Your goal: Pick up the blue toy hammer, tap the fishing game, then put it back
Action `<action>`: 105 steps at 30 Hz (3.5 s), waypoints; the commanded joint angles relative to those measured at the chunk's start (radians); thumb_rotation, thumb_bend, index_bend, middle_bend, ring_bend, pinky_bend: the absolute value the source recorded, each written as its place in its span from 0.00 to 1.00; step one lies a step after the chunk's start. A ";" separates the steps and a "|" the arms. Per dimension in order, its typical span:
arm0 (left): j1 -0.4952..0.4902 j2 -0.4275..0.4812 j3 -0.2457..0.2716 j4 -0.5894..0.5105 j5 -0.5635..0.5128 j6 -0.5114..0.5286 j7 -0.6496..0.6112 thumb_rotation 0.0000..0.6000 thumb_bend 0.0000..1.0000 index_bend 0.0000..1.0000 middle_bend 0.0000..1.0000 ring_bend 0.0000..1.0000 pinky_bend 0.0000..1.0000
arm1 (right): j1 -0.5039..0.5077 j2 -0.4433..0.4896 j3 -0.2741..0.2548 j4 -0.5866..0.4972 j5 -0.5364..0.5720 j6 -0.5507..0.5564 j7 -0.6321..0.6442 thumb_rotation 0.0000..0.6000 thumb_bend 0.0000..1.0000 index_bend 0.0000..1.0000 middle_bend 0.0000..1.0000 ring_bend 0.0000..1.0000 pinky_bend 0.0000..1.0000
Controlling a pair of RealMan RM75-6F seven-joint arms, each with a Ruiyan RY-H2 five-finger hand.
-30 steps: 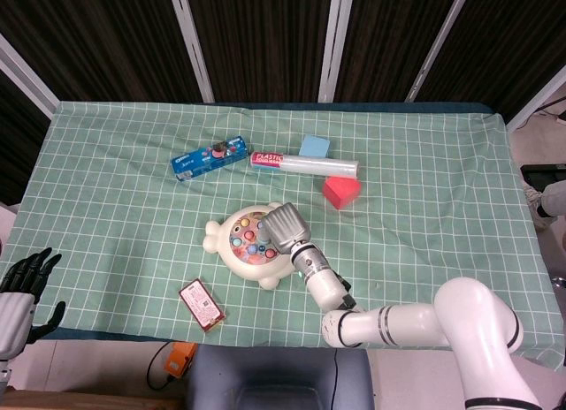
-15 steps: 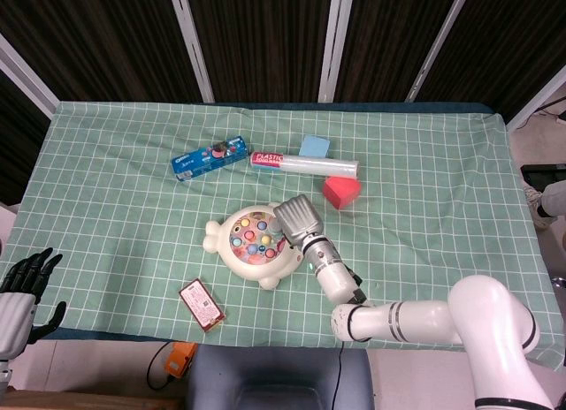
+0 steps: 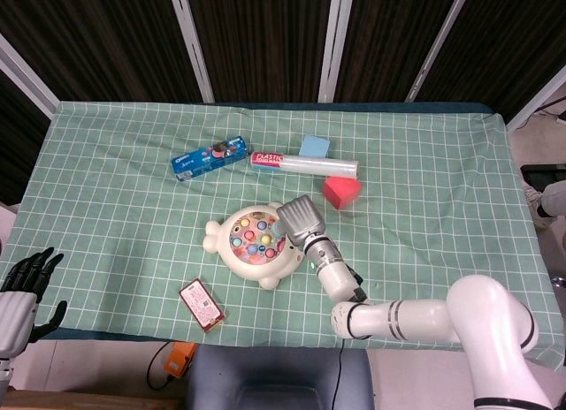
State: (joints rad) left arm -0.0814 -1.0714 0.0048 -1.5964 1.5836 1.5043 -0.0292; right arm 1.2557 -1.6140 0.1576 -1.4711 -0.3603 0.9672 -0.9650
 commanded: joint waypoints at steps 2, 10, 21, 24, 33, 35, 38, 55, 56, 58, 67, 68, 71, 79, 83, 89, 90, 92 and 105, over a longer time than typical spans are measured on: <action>0.001 0.000 0.001 -0.001 0.002 0.003 0.001 1.00 0.43 0.00 0.00 0.00 0.10 | -0.029 0.070 -0.002 -0.078 -0.055 0.024 0.035 1.00 0.60 0.94 0.69 0.70 0.71; 0.005 -0.001 0.002 -0.002 0.002 0.008 0.007 1.00 0.43 0.00 0.00 0.00 0.10 | -0.231 0.270 -0.062 -0.213 -0.345 -0.025 0.357 1.00 0.60 0.94 0.69 0.70 0.71; -0.001 -0.016 -0.009 -0.011 -0.026 -0.010 0.055 1.00 0.43 0.00 0.00 0.00 0.10 | -0.447 0.382 -0.128 -0.004 -0.693 -0.230 0.928 1.00 0.60 0.94 0.69 0.70 0.71; -0.005 -0.023 -0.012 -0.015 -0.038 -0.022 0.078 1.00 0.43 0.00 0.00 0.00 0.10 | -0.467 0.374 -0.138 0.084 -0.752 -0.289 1.028 1.00 0.60 0.94 0.69 0.70 0.71; -0.019 -0.040 -0.021 -0.024 -0.070 -0.055 0.135 1.00 0.43 0.00 0.00 0.00 0.10 | -0.510 0.329 -0.154 0.307 -0.870 -0.376 1.223 1.00 0.60 0.94 0.69 0.70 0.71; -0.024 -0.044 -0.021 -0.025 -0.076 -0.066 0.144 1.00 0.43 0.00 0.00 0.00 0.10 | -0.514 0.307 -0.154 0.359 -0.885 -0.400 1.263 1.00 0.60 0.94 0.69 0.70 0.71; -0.031 -0.048 -0.021 -0.026 -0.082 -0.080 0.156 1.00 0.43 0.00 0.00 0.00 0.10 | -0.516 0.268 -0.151 0.430 -0.907 -0.429 1.318 1.00 0.60 0.94 0.69 0.70 0.71; -0.040 -0.051 -0.016 -0.032 -0.087 -0.095 0.168 1.00 0.43 0.00 0.00 0.00 0.10 | -0.511 0.180 -0.153 0.586 -1.025 -0.457 1.443 1.00 0.56 0.87 0.69 0.69 0.70; -0.039 -0.051 -0.016 -0.032 -0.086 -0.094 0.167 1.00 0.43 0.00 0.00 0.00 0.10 | -0.512 0.177 -0.153 0.589 -1.026 -0.457 1.439 1.00 0.55 0.87 0.69 0.69 0.70; -0.039 -0.050 -0.015 -0.032 -0.085 -0.093 0.165 1.00 0.43 0.00 0.00 0.00 0.10 | -0.513 0.172 -0.151 0.593 -1.024 -0.459 1.436 1.00 0.54 0.85 0.69 0.69 0.69; -0.038 -0.047 -0.013 -0.032 -0.083 -0.090 0.158 1.00 0.43 0.00 0.00 0.00 0.10 | -0.515 0.166 -0.142 0.600 -1.030 -0.456 1.441 1.00 0.49 0.79 0.69 0.67 0.66; -0.037 -0.047 -0.012 -0.031 -0.082 -0.090 0.157 1.00 0.43 0.00 0.00 0.00 0.10 | -0.516 0.165 -0.142 0.602 -1.030 -0.455 1.440 1.00 0.49 0.78 0.69 0.67 0.66; -0.038 -0.046 -0.012 -0.032 -0.080 -0.088 0.156 1.00 0.43 0.00 0.00 0.00 0.10 | -0.517 0.163 -0.140 0.607 -1.030 -0.455 1.439 1.00 0.49 0.78 0.69 0.67 0.66; -0.038 -0.047 -0.011 -0.031 -0.083 -0.089 0.157 1.00 0.43 0.00 0.00 0.00 0.10 | -0.518 0.157 -0.134 0.617 -1.033 -0.462 1.465 1.00 0.48 0.77 0.68 0.66 0.66; -0.039 -0.047 -0.012 -0.031 -0.084 -0.090 0.157 1.00 0.43 0.00 0.00 0.00 0.10 | -0.518 0.163 -0.132 0.618 -1.039 -0.459 1.483 1.00 0.47 0.74 0.67 0.66 0.66; -0.038 -0.048 -0.010 -0.031 -0.083 -0.090 0.157 1.00 0.43 0.00 0.00 0.00 0.10 | -0.525 0.157 -0.131 0.637 -1.038 -0.457 1.483 1.00 0.46 0.67 0.62 0.64 0.65; -0.039 -0.047 -0.011 -0.032 -0.083 -0.090 0.158 1.00 0.43 0.00 0.01 0.00 0.10 | -0.526 0.154 -0.132 0.641 -1.038 -0.458 1.482 1.00 0.46 0.66 0.62 0.63 0.65; -0.039 -0.047 -0.009 -0.032 -0.083 -0.090 0.159 1.00 0.43 0.00 0.01 0.00 0.10 | -0.526 0.151 -0.133 0.646 -1.039 -0.459 1.481 1.00 0.45 0.65 0.61 0.63 0.65; -0.040 -0.047 -0.010 -0.033 -0.086 -0.093 0.161 1.00 0.43 0.00 0.01 0.00 0.10 | -0.534 0.147 -0.111 0.664 -1.016 -0.442 1.449 1.00 0.41 0.58 0.56 0.61 0.64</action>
State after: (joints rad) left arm -0.1219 -1.1187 -0.0049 -1.6295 1.4978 1.4110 0.1314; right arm 0.7216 -1.4667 0.0464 -0.8079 -1.3775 0.5255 0.4846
